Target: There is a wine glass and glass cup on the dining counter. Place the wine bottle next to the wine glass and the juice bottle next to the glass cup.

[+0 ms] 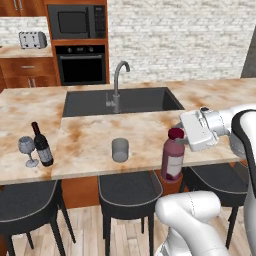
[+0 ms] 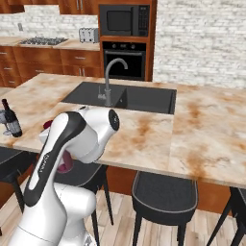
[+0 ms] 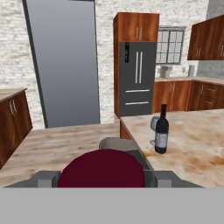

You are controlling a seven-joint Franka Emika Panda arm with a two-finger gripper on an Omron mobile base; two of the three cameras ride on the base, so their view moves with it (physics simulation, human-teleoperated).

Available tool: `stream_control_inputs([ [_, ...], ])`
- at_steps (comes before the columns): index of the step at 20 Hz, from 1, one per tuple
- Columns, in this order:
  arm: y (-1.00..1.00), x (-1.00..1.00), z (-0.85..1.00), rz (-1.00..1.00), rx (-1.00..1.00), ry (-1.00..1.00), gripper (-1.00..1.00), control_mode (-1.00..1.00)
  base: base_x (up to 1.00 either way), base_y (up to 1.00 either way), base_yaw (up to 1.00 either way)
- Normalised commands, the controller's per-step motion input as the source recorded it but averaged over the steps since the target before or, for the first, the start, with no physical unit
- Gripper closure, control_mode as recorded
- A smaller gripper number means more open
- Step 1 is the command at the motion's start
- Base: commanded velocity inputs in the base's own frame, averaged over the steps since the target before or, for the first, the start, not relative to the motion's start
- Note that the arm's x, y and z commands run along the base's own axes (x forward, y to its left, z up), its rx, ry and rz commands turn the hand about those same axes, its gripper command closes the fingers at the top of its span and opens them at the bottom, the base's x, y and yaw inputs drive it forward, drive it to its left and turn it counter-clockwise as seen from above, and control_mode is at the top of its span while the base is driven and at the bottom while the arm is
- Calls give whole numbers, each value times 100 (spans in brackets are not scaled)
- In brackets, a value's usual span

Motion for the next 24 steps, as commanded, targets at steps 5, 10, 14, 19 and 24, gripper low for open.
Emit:
stream_control_inputs([
  [5,0,0,0,0,0,0,100,100,0,0,0],
  [10,0,0,0,0,0,0,100,100,0,0,0],
  [14,0,0,0,0,0,0,100,100,1,0,0],
  [19,-12,21,0,1,1,0,100,-100,2,0,0],
  [24,-23,45,1,8,3,0,100,-100,0,0,0],
])
